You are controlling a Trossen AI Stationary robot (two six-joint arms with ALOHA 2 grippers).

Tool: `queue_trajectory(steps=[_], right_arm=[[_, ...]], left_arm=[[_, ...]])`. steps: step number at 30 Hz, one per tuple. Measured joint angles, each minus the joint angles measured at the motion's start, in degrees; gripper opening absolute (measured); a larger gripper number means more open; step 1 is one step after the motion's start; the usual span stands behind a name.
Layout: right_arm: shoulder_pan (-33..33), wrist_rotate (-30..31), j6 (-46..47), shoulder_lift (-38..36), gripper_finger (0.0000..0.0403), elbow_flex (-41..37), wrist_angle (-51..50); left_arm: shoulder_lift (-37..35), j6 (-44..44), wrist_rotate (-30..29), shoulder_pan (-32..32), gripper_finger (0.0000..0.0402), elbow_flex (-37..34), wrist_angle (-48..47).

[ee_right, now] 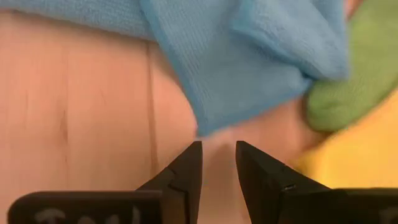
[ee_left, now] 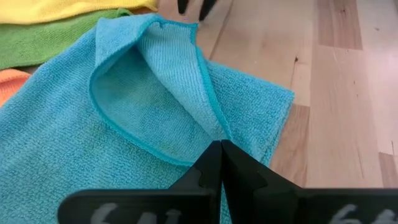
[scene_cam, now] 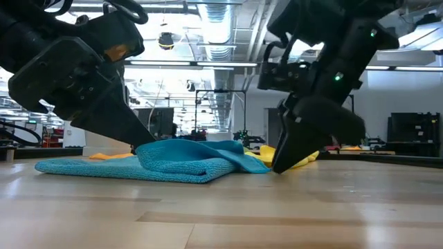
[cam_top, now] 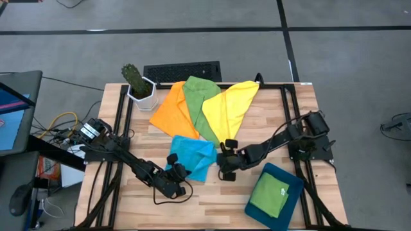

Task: Fold microfiber towels
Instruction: Fold the blue microfiber towel

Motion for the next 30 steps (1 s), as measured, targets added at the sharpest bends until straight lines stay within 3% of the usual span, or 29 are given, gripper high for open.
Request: queue_trajectory(steps=[6,13,30], right_arm=[[0.26,0.74,-0.10,1.80,0.0122,0.09,2.11],[-3.25,-0.51,-6.55,3.03,0.0118,-0.12,12.67],[-6.99,-0.05,-13.85,1.49,0.0118,2.55,13.63]], left_arm=[[0.00,-0.02,-0.09,0.00,0.0000,0.00,0.41],[0.00,-0.09,-0.04,0.00,0.0000,0.00,0.55],[0.00,-0.26,1.05,-0.02,0.0000,0.00,0.55]])
